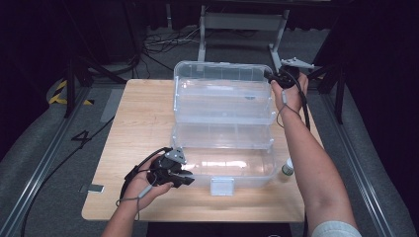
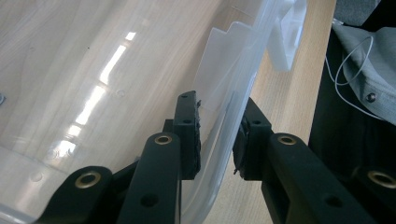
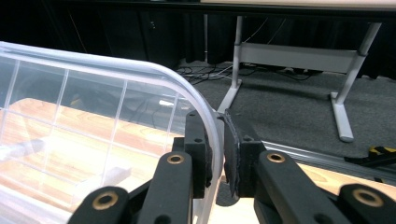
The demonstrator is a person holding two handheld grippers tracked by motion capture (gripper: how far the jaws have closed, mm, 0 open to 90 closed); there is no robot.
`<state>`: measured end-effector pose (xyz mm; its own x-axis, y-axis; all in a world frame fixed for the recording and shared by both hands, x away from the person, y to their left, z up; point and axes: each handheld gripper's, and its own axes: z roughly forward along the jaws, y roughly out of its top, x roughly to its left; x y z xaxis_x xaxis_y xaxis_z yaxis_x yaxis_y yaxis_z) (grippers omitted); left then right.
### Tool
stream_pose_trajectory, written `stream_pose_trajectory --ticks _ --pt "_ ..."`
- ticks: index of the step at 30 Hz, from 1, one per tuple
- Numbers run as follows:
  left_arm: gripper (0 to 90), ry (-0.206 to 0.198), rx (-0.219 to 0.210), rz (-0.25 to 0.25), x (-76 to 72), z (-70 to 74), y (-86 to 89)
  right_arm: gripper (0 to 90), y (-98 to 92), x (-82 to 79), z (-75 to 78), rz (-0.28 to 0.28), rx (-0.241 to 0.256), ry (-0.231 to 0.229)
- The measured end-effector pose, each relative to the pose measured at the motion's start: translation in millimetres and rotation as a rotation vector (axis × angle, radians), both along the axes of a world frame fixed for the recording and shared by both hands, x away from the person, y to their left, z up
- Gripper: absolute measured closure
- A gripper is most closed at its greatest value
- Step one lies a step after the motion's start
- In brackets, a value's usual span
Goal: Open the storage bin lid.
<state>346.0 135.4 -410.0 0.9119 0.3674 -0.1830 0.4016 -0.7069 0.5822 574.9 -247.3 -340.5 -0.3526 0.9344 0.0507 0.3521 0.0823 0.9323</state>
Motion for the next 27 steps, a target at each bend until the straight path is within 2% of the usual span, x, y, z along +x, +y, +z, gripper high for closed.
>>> stream_pose_trajectory --ticks 9,15,23,27 --pt "74.0 0.002 -0.003 0.001 0.3 0.0 0.1 81.0 -1.8 7.8 -8.3 0.019 0.0 0.012" --pt "73.9 0.004 -0.006 0.003 0.3 -0.2 0.3 80.9 -4.9 13.3 -13.4 0.031 0.021 0.035" --pt "73.8 0.008 -0.012 0.004 0.6 -0.3 0.9 81.2 -5.5 20.5 -21.5 0.046 0.014 0.052" --pt "73.8 0.01 -0.012 0.005 0.6 -0.2 0.9 81.6 -4.7 25.0 -21.5 0.055 -0.004 0.077"
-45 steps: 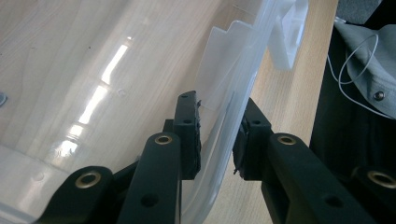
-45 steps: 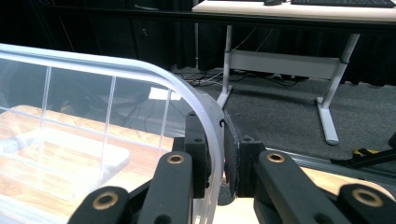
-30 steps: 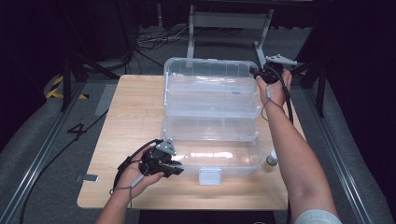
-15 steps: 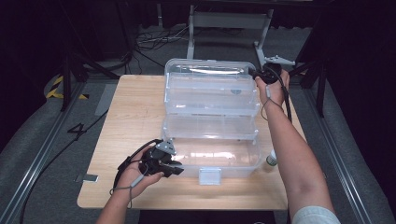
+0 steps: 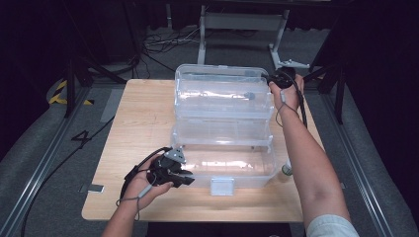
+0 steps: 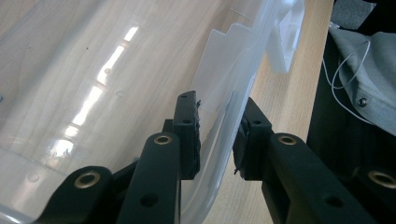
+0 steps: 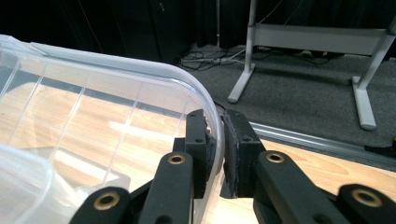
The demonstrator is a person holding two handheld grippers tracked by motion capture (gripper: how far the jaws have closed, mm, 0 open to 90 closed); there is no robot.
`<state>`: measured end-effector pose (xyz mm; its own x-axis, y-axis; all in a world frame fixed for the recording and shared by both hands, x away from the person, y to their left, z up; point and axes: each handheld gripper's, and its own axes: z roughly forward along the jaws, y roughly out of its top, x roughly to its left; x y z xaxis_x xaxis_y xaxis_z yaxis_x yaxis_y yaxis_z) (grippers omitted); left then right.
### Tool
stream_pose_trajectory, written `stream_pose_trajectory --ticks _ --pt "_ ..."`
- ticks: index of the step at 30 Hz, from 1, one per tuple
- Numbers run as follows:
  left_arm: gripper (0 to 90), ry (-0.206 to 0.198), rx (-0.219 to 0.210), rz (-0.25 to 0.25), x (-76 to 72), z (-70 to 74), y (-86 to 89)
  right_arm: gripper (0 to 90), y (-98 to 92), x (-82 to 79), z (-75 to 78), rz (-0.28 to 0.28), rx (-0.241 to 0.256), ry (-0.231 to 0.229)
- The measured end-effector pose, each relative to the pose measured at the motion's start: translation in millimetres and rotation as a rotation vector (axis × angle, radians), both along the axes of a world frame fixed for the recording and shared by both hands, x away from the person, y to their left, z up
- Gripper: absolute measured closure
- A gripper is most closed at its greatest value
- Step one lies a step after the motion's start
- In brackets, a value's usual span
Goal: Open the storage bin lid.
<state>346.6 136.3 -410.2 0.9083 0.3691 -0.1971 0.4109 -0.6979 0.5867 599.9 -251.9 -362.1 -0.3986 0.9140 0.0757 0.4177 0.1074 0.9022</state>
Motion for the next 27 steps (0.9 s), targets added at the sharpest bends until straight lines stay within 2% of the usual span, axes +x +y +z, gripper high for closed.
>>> stream_pose_trajectory --ticks 7,23,27 --pt "73.8 -0.001 -0.001 -0.001 0.0 0.0 0.1 81.9 1.5 4.5 -2.5 0.01 -0.025 0.015" --pt "73.8 0.001 0.006 0.001 0.1 0.4 0.0 82.2 2.9 13.1 -11.6 0.022 -0.046 0.055" --pt "73.7 -0.001 0.004 -0.001 0.3 0.3 -0.1 82.2 2.5 15.0 -15.3 0.021 -0.036 0.069"
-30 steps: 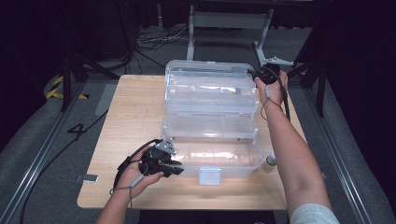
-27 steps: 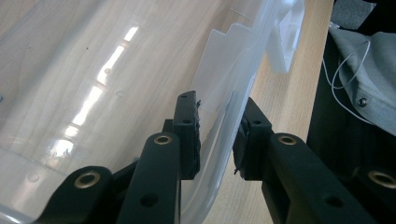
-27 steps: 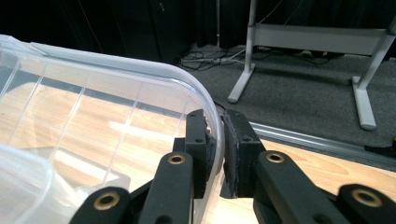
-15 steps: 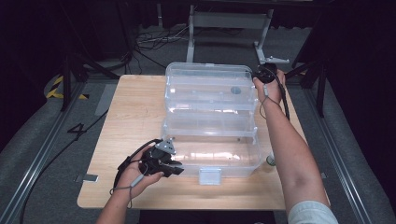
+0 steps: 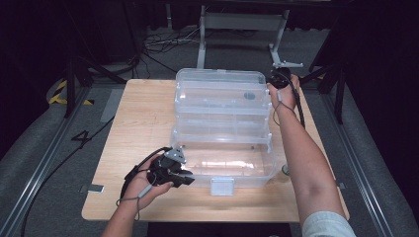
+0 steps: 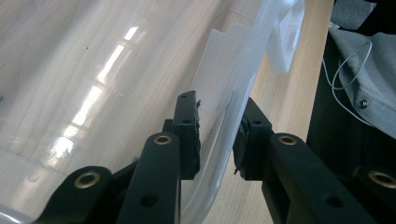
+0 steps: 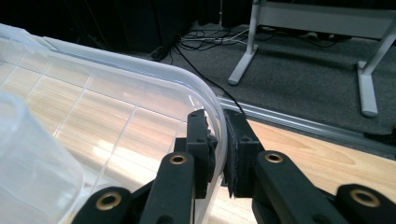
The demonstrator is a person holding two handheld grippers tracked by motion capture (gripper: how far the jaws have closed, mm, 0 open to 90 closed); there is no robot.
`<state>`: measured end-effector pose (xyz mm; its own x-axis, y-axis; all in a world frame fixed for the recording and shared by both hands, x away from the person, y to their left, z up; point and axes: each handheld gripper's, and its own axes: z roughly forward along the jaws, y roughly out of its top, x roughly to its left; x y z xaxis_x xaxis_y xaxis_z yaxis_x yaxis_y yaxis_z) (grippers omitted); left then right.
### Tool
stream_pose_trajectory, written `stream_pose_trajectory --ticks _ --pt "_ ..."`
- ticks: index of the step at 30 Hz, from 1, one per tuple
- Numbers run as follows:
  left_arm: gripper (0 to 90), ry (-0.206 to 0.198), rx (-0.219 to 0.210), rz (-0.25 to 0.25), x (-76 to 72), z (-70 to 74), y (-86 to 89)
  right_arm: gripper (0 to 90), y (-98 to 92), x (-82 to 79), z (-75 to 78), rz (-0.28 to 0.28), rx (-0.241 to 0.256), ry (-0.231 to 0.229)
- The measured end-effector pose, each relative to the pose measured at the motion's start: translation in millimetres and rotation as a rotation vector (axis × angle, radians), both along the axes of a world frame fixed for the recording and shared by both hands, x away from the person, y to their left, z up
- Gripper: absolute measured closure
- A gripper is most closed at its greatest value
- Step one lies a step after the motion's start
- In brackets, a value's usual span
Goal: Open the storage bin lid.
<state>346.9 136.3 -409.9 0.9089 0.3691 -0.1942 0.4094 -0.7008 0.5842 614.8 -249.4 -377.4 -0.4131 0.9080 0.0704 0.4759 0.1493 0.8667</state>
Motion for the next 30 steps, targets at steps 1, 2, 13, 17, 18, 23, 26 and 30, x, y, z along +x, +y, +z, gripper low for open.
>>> stream_pose_trajectory --ticks 1,2,13,17,18,23,26,30 --pt "73.8 0.0 0.0 0.0 -0.1 0.0 0.0 82.2 -0.2 0.2 -0.4 0.0 0.003 0.002" --pt "73.7 0.0 0.0 0.0 -0.1 0.0 0.0 82.2 -0.2 0.2 -0.4 0.0 0.003 0.002" --pt "73.7 0.0 -0.003 0.0 -0.1 -0.2 0.0 82.0 -2.4 3.7 -6.3 0.01 0.017 0.023" --pt "73.7 -0.001 -0.003 0.001 -0.2 -0.2 0.0 81.9 -2.7 4.6 -7.6 0.012 0.019 0.027" --pt "73.8 -0.001 -0.003 0.001 -0.2 -0.2 0.1 81.9 -2.6 4.7 -8.1 0.011 0.02 0.029" --pt "73.8 0.0 -0.004 0.001 -0.3 -0.3 0.1 81.9 -2.4 5.5 -10.3 0.01 0.022 0.036" --pt "73.8 -0.001 -0.004 0.0 -0.2 -0.3 0.1 81.8 -2.2 5.7 -10.4 0.01 0.022 0.037" --pt "73.8 -0.001 -0.003 0.0 -0.1 -0.2 0.1 81.8 -2.3 6.7 -12.4 0.01 0.023 0.044"
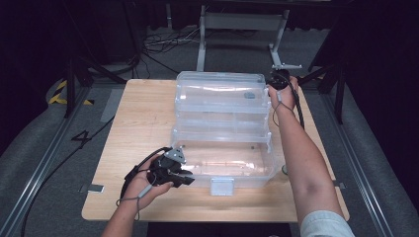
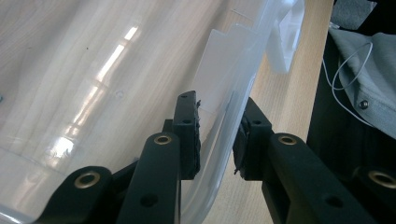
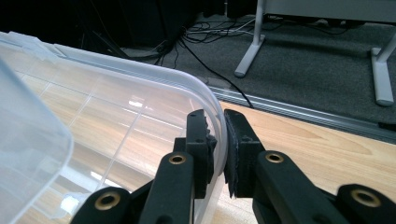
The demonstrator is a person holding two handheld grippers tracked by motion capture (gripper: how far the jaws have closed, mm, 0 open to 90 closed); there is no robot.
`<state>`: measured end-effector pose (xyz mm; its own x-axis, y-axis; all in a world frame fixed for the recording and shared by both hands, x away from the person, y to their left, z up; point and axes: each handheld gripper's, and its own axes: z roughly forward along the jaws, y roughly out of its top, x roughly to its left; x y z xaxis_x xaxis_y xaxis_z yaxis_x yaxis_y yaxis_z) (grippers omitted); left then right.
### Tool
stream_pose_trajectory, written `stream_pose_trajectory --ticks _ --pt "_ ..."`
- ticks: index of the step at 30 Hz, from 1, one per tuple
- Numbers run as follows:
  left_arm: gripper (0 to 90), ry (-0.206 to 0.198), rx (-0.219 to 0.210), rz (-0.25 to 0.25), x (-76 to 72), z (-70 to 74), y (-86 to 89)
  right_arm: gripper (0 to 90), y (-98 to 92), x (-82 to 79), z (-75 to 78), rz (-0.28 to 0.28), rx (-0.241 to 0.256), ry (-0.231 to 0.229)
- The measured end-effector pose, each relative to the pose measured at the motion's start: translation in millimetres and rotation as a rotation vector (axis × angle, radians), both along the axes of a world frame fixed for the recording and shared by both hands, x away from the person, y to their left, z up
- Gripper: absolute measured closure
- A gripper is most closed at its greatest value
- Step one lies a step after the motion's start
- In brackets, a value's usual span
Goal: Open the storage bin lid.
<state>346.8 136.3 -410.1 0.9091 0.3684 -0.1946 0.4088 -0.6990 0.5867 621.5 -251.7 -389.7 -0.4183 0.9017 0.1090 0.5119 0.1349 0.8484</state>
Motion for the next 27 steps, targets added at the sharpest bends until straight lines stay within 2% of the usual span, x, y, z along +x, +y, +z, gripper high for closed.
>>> stream_pose_trajectory --ticks 6,9,12,14,16,19,22,24,27 --pt "73.8 0.001 0.0 0.001 -0.3 0.0 0.1 81.5 0.5 2.0 -12.9 -0.007 0.0 0.014" --pt "73.8 0.0 -0.001 0.001 -0.2 -0.1 0.1 81.4 0.0 2.3 -14.3 -0.008 0.015 0.012" --pt "73.8 0.0 -0.001 0.001 -0.1 -0.1 0.1 79.8 0.1 2.8 -13.6 -0.005 0.007 0.011" --pt "73.8 0.001 -0.001 0.0 -0.1 0.0 0.0 73.8 -1.4 2.6 -12.3 -0.018 0.01 -0.002" --pt "73.8 0.0 0.0 0.0 0.0 0.0 0.0 71.5 -3.7 1.8 -10.7 -0.014 0.015 -0.011" --pt "73.8 0.002 0.0 -0.003 0.4 0.2 0.1 69.2 -5.6 -2.3 -7.3 0.0 -0.019 -0.033" --pt "73.6 0.005 -0.003 -0.003 0.9 0.2 0.1 67.3 -8.1 -7.5 -2.6 -0.003 -0.011 -0.06" --pt "73.5 0.021 -0.007 0.003 1.6 0.6 0.4 66.3 -9.4 -9.6 -0.1 -0.001 -0.008 -0.064" --pt "72.9 0.044 -0.017 0.006 3.6 0.8 1.3 62.8 -13.2 -17.0 7.8 0.007 -0.019 -0.095"
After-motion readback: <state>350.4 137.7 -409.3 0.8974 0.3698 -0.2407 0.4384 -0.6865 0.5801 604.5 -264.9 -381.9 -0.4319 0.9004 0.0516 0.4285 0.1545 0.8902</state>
